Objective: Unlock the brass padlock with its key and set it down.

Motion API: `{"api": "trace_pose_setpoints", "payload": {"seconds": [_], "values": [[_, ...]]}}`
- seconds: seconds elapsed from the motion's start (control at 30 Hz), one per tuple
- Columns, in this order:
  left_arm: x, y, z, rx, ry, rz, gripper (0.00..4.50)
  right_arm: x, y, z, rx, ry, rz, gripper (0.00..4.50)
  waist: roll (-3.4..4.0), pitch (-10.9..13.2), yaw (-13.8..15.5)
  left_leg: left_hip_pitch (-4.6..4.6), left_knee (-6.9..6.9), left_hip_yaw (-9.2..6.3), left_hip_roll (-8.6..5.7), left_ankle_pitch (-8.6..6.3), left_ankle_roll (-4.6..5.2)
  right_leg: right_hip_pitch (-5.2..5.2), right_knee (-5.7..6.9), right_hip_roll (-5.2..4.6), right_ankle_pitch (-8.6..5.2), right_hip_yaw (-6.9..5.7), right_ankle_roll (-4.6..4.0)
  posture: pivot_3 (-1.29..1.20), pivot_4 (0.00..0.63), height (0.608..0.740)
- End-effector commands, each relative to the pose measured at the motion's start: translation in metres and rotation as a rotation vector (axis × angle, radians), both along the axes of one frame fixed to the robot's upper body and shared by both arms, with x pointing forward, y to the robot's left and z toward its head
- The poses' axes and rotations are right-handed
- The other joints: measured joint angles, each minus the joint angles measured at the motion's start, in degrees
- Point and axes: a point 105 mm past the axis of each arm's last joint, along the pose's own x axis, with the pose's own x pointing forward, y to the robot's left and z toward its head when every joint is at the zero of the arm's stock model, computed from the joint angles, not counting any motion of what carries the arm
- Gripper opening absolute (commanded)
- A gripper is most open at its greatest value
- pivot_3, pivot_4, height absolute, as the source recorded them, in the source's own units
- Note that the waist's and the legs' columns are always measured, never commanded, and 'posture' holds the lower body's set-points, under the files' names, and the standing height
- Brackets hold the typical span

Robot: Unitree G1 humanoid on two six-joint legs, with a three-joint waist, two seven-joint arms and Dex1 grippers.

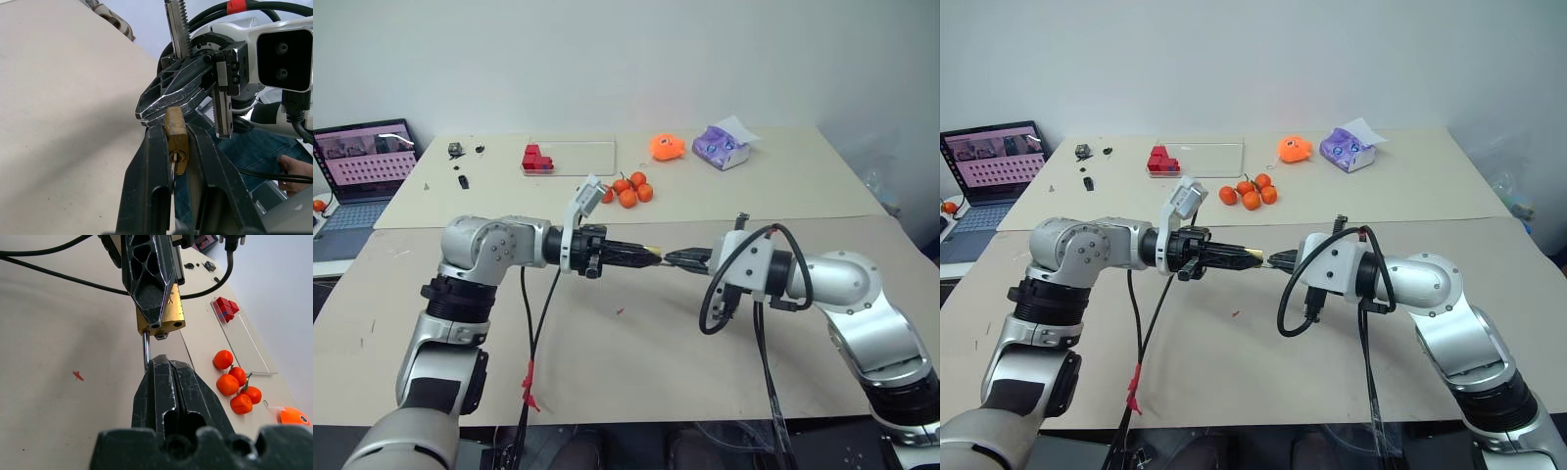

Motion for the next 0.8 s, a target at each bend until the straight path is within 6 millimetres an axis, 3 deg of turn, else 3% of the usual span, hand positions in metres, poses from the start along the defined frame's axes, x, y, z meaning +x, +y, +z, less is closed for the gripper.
{"api": "trace_pose_setpoints", "payload": {"seconds": [0.03,0.3,0.8], "values": [[-0.004,0.001,0.022,-0.043,-0.071,-0.023,0.02,-0.003,0.008,0.004,0.000,-0.035,0.054,0.05,0.00,0.0,0.0,0.00,0.00,0.00,0.00,0.00,0.00,0.00,0.00,0.00,0.00,0.00,0.00,0.00,0.150,0.740],[-0.003,0.001,0.022,-0.039,-0.080,-0.020,0.02,-0.011,0.011,-0.002,0.010,0.023,0.100,0.05,0.00,0.0,0.0,0.00,0.01,0.00,0.00,0.00,0.00,0.00,0.00,-0.01,0.00,0.00,0.00,0.00,0.150,0.740],[-0.001,-0.003,0.018,-0.040,-0.093,-0.037,0.02,-0.027,-0.006,-0.017,-0.018,0.281,0.094,0.05,-0.02,0.0,0.0,-0.01,0.01,0.00,0.03,0.00,0.01,0.01,-0.02,0.00,0.00,-0.02,0.00,0.00,0.150,0.740]]}}
